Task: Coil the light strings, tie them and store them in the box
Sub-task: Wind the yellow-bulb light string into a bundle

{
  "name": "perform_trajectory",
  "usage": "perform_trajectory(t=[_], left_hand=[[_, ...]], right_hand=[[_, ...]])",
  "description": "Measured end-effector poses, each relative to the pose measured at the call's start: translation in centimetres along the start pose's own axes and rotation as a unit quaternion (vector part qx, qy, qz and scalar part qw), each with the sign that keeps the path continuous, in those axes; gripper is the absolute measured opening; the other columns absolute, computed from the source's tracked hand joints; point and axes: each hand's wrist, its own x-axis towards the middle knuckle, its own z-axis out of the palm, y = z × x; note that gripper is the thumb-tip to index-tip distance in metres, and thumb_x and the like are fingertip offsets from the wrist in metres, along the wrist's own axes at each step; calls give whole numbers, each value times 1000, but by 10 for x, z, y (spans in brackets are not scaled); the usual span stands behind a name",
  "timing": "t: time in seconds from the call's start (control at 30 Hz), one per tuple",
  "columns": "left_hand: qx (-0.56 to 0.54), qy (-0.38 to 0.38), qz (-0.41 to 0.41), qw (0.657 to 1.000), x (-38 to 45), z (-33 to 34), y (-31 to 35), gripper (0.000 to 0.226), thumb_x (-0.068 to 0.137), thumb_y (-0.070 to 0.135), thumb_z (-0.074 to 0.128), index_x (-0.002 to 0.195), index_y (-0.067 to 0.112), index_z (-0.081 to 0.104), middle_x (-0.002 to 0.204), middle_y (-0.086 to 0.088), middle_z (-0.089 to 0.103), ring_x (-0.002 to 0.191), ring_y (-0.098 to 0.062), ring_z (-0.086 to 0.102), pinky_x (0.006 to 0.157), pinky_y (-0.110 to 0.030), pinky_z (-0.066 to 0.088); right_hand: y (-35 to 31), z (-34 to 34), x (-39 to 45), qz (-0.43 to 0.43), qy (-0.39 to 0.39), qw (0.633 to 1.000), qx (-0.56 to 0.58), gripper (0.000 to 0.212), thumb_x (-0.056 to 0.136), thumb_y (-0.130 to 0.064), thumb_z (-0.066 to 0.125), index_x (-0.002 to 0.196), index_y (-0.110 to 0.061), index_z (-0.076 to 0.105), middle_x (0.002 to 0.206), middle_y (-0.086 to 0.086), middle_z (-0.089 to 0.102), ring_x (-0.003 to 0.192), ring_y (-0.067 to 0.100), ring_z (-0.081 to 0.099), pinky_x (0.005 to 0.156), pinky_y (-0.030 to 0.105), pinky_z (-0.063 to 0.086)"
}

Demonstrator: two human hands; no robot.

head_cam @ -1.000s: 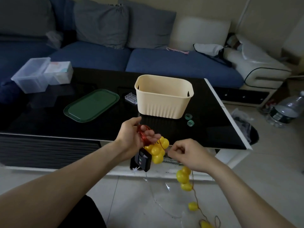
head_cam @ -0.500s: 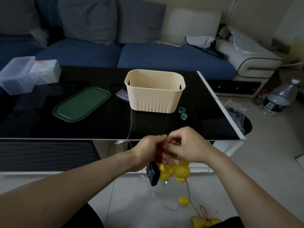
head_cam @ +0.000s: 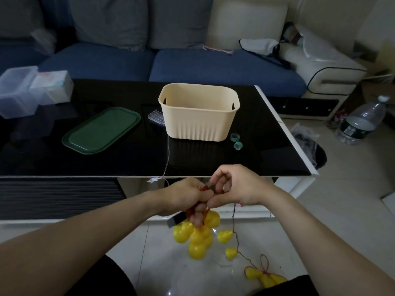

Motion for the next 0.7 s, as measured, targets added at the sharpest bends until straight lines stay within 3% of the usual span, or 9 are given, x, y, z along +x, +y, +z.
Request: perform_trajectory(t=[0.1, 0.17, 0.27, 0.37, 0.5, 0.6, 0.67, 0.7], left_hand=[[-45, -57, -17, 997, -4, -1, -1, 41, 106, 21, 36, 78, 0, 58, 68, -19, 66, 62, -28, 67, 65, -32, 58], [-50, -56, -11, 997, -4, -2, -1, 44, 106, 20, 37, 72, 2, 59, 62, -17, 64, 58, -29, 65, 63, -33, 56], [-18, -20, 18, 999, 0, -2, -2, 50, 102, 19, 42, 54, 10, 51, 46, -10, 45, 41, -22, 46, 51, -30, 41], [-39, 10, 23, 999, 2, -4, -2, 36, 100, 13, 41, 64, 14, 41, 51, -2, 27, 41, -14, 23, 41, -25, 21], [-59, -4, 4, 998, 3, -13, -1, 41, 101, 26, 41, 61, 19, 40, 52, 4, 22, 44, -11, 15, 41, -24, 15], [-65, -15, -6, 998, 1, -16, -1, 47, 102, 41, 40, 60, 20, 38, 53, 4, 20, 46, -12, 13, 42, -25, 12], [-55, -4, 1, 998, 1, -17, -2, 47, 101, 38, 45, 58, 21, 36, 54, 3, 20, 47, -13, 12, 45, -28, 10], [-51, 7, 3, 999, 1, -18, -3, 48, 101, 35, 48, 57, 22, 35, 54, 2, 20, 47, -13, 12, 45, -28, 9]], right_hand=[[-1, 0, 0, -18, -42, 999, 25, 49, 62, -31, 95, 103, -20, 72, 90, 0, 74, 77, 4, 67, 73, 25, 57], [-2, -2, 0, -19, -49, 998, 35, 47, 63, -35, 93, 102, -18, 72, 84, 0, 73, 74, 9, 67, 71, 27, 57], [-2, -5, 0, -15, -43, 998, 40, 45, 62, -52, 87, 91, -21, 73, 68, -5, 64, 63, 11, 56, 59, 28, 45], [-3, -7, -2, -7, -58, 998, 25, 40, 67, -62, 78, 74, -23, 73, 61, -9, 60, 60, 4, 53, 60, 27, 43], [1, -11, -1, -20, -58, 996, 64, 46, 72, -69, 75, 73, -23, 77, 73, 6, 68, 74, 16, 59, 75, 38, 47], [2, -11, -2, -21, -80, 994, 74, 38, 76, -61, 74, 72, -23, 75, 84, 14, 71, 82, 28, 62, 81, 46, 49], [2, -11, -3, -14, -95, 992, 79, 33, 81, -54, 76, 72, -23, 74, 85, 13, 74, 83, 24, 67, 82, 49, 50], [2, -13, -4, -9, -95, 992, 86, 36, 81, -53, 76, 74, -18, 73, 82, 11, 74, 79, 20, 69, 79, 44, 50]])
